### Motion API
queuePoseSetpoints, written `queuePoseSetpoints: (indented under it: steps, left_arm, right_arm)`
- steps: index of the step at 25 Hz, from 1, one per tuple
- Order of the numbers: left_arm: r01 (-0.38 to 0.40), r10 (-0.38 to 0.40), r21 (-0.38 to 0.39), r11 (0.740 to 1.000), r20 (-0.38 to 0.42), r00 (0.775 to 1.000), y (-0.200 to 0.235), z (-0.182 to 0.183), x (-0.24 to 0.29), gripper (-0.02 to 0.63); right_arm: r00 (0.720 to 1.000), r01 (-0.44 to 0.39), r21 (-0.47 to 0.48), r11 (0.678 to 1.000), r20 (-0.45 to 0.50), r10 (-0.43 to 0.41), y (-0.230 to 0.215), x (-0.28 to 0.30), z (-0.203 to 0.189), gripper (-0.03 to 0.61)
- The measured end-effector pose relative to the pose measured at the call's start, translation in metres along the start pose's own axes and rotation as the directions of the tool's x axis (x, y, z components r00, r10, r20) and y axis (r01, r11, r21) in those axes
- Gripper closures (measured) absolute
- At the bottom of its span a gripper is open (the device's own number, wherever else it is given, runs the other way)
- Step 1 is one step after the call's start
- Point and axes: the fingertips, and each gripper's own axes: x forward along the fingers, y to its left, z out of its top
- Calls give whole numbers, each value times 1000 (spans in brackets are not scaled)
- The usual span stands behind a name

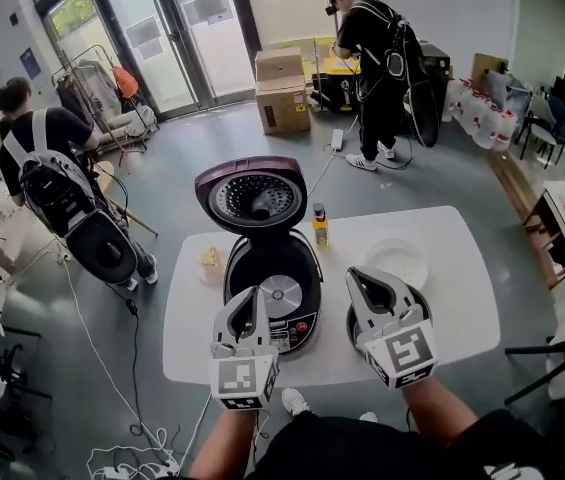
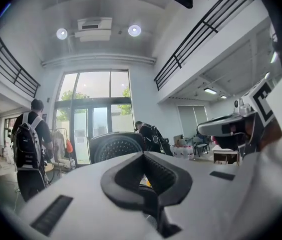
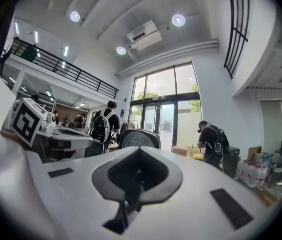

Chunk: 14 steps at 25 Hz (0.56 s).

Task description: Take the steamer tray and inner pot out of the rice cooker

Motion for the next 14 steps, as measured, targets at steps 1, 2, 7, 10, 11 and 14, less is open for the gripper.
queuePoseSetpoints:
  steps: [1,2,7,10,11,14]
  left_arm:
    - [-1,1,3,1000,1,1000,4,0,0,618]
    - [0,0,4,1000,1,1000,7,0,1,618]
    - [9,-9,-5,1000,-3,1000,15,-5,4,618]
    - [21,-21,-15,1000,-11,1000,11,-6,7,618]
    - [24,-25,-18,1000,-14,1000,9,-6,8,617]
    - [31,-31,-35,999,-18,999,3,-8,7,617]
  right_arm:
    - [1000,-1,-6,1000,3,1,2,4,2,580]
    - [1000,-2,-12,1000,5,2,5,7,3,580]
    - [1000,2,-42,999,-2,-2,13,18,4,581]
    - [1000,-8,-51,999,-3,7,14,20,2,580]
    - [1000,-8,-50,999,-1,8,15,20,2,580]
    - [1000,-8,-46,999,9,9,19,19,5,580]
